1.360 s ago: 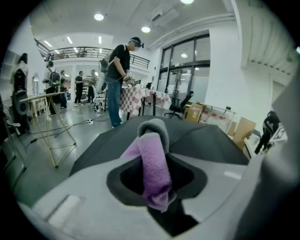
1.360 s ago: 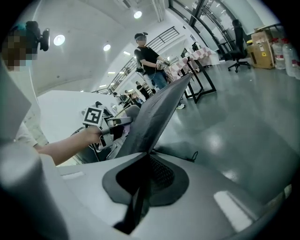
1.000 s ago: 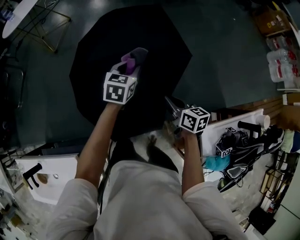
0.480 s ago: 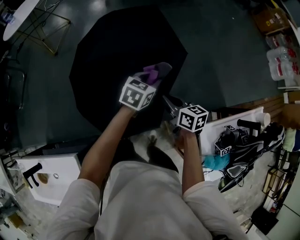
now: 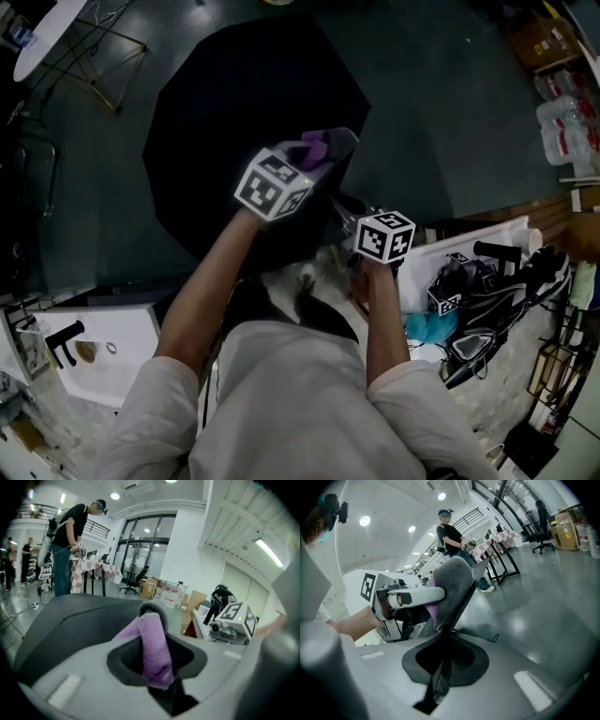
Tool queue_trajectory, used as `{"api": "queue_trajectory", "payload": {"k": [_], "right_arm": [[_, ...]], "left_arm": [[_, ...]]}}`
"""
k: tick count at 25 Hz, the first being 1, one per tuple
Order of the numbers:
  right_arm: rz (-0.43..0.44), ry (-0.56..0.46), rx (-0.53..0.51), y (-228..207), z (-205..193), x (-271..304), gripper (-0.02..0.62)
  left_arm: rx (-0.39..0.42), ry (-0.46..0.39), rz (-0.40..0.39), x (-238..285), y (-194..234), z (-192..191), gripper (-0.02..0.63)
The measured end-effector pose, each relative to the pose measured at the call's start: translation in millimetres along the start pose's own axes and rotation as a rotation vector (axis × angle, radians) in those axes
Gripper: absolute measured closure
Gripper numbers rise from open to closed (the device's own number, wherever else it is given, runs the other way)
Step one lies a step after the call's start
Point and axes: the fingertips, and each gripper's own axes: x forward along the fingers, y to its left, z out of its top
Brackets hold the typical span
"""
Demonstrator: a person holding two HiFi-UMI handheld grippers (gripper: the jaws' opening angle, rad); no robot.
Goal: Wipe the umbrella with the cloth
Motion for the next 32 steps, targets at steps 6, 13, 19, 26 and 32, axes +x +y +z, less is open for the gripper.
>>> {"api": "queue_trajectory", "payload": {"k": [6,13,19,26,32], "right_arm": [[-0.06,0.052,-0.055,-8,-10,-5,0.537],[-0.109,0.061,-0.045,-22,-17,-29,0.532],[-0.123,0.061,-0.066,-26,-22,-52,0.534],[-0.127,0.042,-0.096,-18,-24,-76,0.534],[-0.125,0.012,-0.147,4,-10,-95,0.575]], "left_arm": [[-0.005,0.009,0.088,-21,0,-9,0.494],[-0.114,0.034,0.204,-42,4,-44,0.494],[-0.16,0.04,0.254,-49,-5,-74,0.494],[-0.197,0.005,0.321,-71,-18,-90,0.494],[-0.207,-0.047,0.398,-105,-31,-91,0.494]]}}
